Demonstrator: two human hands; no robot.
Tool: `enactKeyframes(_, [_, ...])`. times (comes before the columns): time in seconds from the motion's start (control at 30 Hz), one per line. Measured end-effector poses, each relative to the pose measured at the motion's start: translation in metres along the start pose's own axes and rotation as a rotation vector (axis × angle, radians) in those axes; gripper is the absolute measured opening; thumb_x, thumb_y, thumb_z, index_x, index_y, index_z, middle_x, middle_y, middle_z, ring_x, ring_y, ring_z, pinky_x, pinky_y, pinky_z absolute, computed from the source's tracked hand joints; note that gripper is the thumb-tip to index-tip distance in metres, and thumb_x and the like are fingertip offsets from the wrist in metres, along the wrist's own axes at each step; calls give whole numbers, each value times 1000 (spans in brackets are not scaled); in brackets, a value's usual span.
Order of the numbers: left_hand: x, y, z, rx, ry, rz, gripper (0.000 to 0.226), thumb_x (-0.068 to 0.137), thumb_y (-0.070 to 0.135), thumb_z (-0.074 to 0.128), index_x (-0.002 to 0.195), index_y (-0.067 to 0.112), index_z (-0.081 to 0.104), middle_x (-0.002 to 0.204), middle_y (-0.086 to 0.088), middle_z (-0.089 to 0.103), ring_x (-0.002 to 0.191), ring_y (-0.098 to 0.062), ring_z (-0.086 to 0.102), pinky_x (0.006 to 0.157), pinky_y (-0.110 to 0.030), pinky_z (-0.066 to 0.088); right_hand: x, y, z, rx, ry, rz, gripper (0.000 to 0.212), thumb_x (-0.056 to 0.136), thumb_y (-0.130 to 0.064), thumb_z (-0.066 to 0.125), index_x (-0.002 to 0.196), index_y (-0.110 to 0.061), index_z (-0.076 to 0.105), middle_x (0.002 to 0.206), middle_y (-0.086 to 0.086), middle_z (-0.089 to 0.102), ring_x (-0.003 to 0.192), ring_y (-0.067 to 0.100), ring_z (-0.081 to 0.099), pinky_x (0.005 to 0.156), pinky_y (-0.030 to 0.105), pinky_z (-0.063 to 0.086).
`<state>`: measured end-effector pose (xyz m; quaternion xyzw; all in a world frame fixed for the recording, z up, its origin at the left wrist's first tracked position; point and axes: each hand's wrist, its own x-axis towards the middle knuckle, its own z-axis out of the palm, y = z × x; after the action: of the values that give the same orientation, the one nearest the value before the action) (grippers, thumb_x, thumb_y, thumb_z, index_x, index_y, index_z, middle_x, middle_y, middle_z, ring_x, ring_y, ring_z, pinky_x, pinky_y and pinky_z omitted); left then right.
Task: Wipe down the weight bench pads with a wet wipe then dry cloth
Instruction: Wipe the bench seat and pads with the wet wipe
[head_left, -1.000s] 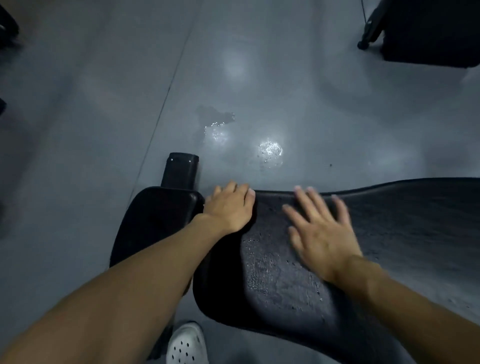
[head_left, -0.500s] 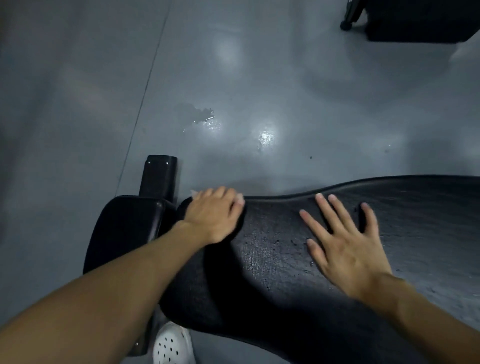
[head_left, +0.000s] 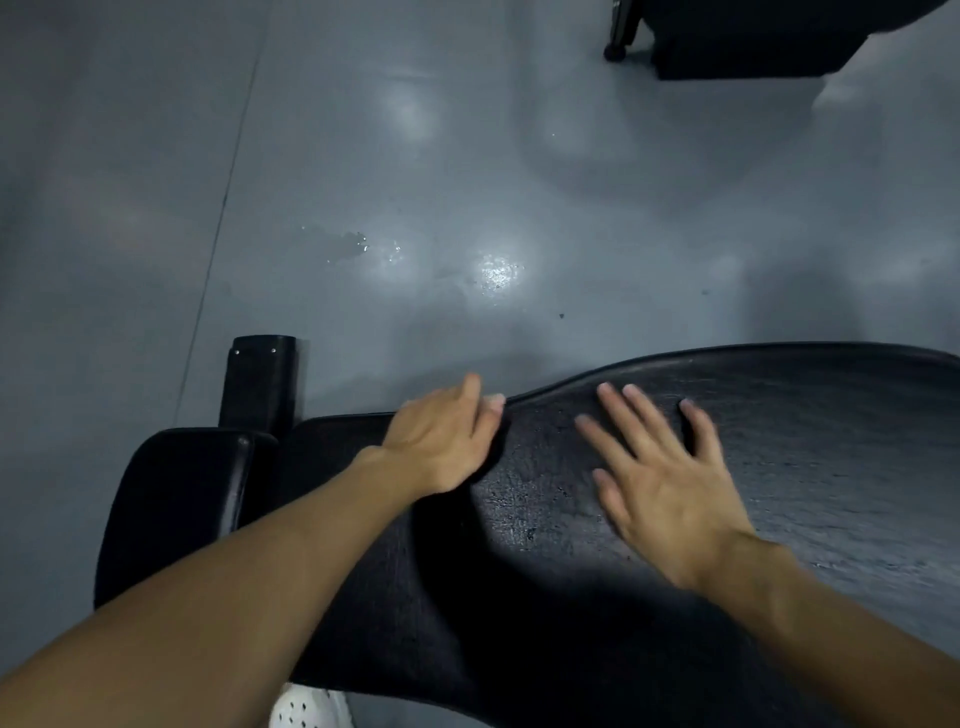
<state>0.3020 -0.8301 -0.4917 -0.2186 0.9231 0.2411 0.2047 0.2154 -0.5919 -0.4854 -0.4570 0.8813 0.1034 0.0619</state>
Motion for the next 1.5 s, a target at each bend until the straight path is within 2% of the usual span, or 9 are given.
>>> enactKeyframes(0.1, [-10,-24,2,32,7,-92,48,97,59,10,109,30,46,114,-5,57,113,-30,52,104,-49,36,-17,34,-3,-19,13,198,61,94,-47,31,152,-27,35,162,12,21,149,39,17,111,70,7])
enactKeyframes(0.27, [1,25,17,84,33,-101,53,98,54,18,132,24,46,136,-6,49,128,-30,42,111,-47,27,-18,39,4,-19,-12,175,62,95,-49,29,153,-25,29,162,15,19,149,43,14,109,75,5])
enactKeyframes(0.37, [11,71,22,30,20,-36,58,100,53,18,145,21,34,156,-3,27,134,-31,33,113,-47,24,-18,39,4,-3,-7,190,62,95,-49,28,152,-25,28,162,14,20,149,42,14,109,75,6])
enactKeyframes(0.6, [-3,33,8,0,13,-87,54,99,51,9,136,26,42,126,1,53,116,-27,50,103,-42,37,-31,72,-5,0,-36,167,59,96,-48,27,151,-30,38,162,9,25,149,36,22,110,70,13])
enactKeyframes(0.73, [6,62,11,-32,18,-160,58,100,52,10,130,20,48,133,-6,52,122,-31,45,109,-45,31,-48,93,-2,-15,-33,232,61,97,-49,25,153,-28,31,163,11,19,149,39,15,112,71,8])
enactKeyframes(0.93, [53,180,10,-103,34,97,58,102,51,10,136,23,47,137,-2,50,122,-29,42,106,-44,34,-46,94,2,14,-21,198,61,97,-50,27,153,-27,32,163,10,20,150,37,15,113,71,9])
enactKeyframes(1.13, [40,108,8,-115,-7,-42,60,102,51,7,147,26,35,146,-4,45,132,-26,43,111,-42,33,-67,123,-3,14,9,373,59,96,-47,30,152,-28,34,163,10,20,151,33,15,115,66,9])
enactKeyframes(1.27, [46,127,11,-99,27,-121,60,103,49,11,130,13,50,134,-11,52,120,-32,49,107,-44,35,-70,125,6,12,37,342,60,96,-45,30,152,-24,32,162,12,19,150,36,13,114,70,7])
enactKeyframes(1.5, [74,230,9,-12,-15,152,60,102,49,10,141,21,45,144,-2,47,130,-28,42,111,-43,31,-71,131,2,49,34,304,61,96,-46,28,151,-24,38,162,12,21,150,35,17,113,70,10])
